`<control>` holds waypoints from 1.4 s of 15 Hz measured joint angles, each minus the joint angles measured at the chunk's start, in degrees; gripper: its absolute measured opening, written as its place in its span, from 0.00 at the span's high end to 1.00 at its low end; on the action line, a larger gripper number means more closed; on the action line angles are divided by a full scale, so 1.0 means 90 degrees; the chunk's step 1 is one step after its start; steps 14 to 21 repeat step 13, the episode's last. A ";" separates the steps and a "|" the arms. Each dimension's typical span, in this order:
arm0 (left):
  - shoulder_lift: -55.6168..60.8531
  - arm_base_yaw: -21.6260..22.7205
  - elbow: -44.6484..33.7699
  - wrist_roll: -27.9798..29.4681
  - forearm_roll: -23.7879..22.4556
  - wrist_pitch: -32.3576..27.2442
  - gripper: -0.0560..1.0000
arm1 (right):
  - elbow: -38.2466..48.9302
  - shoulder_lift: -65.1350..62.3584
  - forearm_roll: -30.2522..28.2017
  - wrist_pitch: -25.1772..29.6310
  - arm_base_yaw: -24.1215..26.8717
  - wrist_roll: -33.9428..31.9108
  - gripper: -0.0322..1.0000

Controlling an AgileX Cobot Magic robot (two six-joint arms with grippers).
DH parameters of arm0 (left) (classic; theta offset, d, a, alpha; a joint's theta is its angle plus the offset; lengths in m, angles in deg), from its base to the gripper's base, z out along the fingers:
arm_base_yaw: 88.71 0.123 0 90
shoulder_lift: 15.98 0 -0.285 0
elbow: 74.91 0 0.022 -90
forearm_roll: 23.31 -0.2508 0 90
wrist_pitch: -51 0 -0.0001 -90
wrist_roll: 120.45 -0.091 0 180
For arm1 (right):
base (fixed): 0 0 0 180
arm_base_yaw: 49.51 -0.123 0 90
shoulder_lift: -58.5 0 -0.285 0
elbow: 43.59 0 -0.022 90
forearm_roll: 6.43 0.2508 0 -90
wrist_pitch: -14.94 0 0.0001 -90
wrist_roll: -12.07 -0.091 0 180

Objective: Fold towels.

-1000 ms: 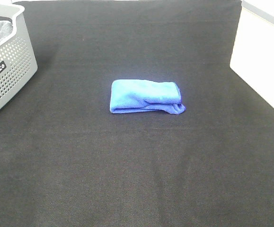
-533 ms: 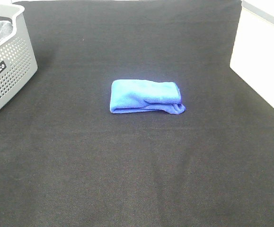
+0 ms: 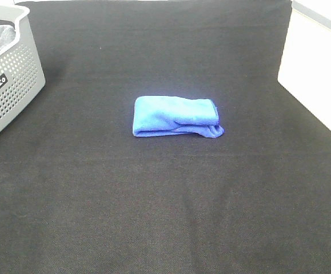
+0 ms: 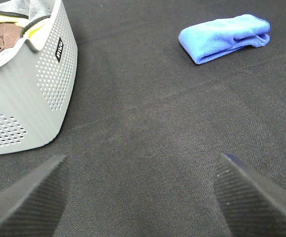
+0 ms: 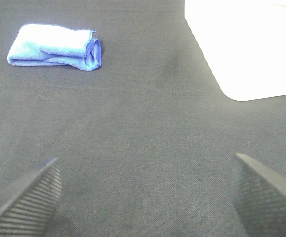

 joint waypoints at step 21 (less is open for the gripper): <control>0.0013 0.0000 0.0000 0.0000 -0.0006 0.0000 0.22 | 0.0000 -0.0006 0.0000 0.0000 0.0000 0.0000 0.13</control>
